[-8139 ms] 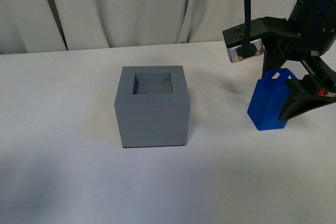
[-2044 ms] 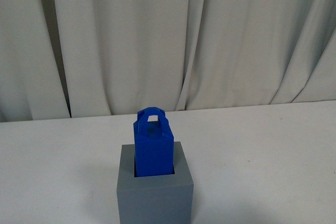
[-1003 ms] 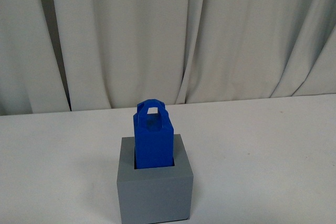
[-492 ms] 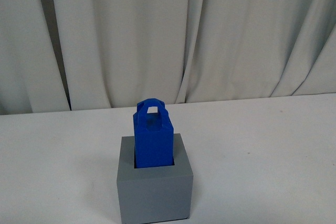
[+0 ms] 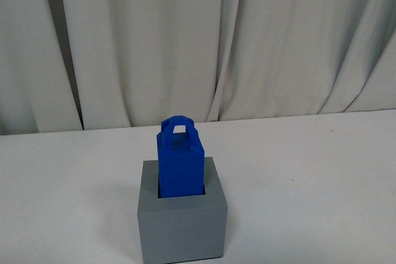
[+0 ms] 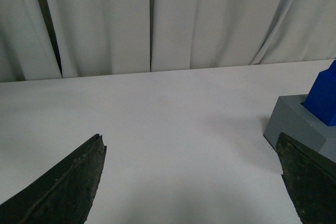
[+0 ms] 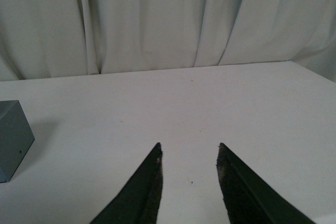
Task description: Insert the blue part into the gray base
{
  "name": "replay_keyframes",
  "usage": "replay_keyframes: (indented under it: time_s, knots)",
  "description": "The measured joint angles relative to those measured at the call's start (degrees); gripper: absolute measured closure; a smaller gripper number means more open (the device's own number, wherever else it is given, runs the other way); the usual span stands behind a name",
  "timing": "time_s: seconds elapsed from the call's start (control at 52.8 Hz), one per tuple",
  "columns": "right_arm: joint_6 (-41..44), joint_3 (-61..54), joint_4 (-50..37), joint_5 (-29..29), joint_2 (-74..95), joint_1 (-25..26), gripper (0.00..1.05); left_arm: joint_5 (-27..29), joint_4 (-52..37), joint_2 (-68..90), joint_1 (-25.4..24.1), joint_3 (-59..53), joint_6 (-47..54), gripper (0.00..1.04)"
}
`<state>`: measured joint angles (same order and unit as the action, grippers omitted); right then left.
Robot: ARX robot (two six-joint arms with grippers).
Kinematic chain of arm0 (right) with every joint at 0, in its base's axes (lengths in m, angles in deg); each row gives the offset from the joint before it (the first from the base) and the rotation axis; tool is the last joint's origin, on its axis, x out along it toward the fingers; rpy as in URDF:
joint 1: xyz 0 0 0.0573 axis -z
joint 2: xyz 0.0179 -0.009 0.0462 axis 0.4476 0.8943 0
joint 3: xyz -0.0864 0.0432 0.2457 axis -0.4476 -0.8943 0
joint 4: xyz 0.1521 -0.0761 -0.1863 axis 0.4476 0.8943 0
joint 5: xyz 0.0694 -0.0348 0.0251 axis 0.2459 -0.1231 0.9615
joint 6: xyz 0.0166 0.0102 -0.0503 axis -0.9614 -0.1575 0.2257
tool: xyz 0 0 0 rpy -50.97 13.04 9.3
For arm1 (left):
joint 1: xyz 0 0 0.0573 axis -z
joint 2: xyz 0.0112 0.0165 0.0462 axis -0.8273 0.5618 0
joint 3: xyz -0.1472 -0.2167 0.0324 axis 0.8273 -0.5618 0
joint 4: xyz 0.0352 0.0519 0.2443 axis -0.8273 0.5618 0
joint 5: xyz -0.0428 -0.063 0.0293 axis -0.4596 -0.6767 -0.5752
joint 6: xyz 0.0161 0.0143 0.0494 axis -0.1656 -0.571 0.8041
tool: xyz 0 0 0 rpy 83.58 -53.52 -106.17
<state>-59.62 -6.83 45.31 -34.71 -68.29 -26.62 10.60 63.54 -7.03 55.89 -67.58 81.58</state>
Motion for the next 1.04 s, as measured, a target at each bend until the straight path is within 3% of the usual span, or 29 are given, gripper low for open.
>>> replay_keyframes:
  time_s: [0.435, 1.041]
  knots:
    - [0.0, 0.0, 0.0, 0.0, 0.0, 0.0, 0.05, 0.0, 0.0, 0.0, 0.0, 0.0, 0.0, 0.06]
    - [0.0, 0.0, 0.0, 0.0, 0.0, 0.0, 0.07, 0.0, 0.0, 0.0, 0.0, 0.0, 0.0, 0.06]
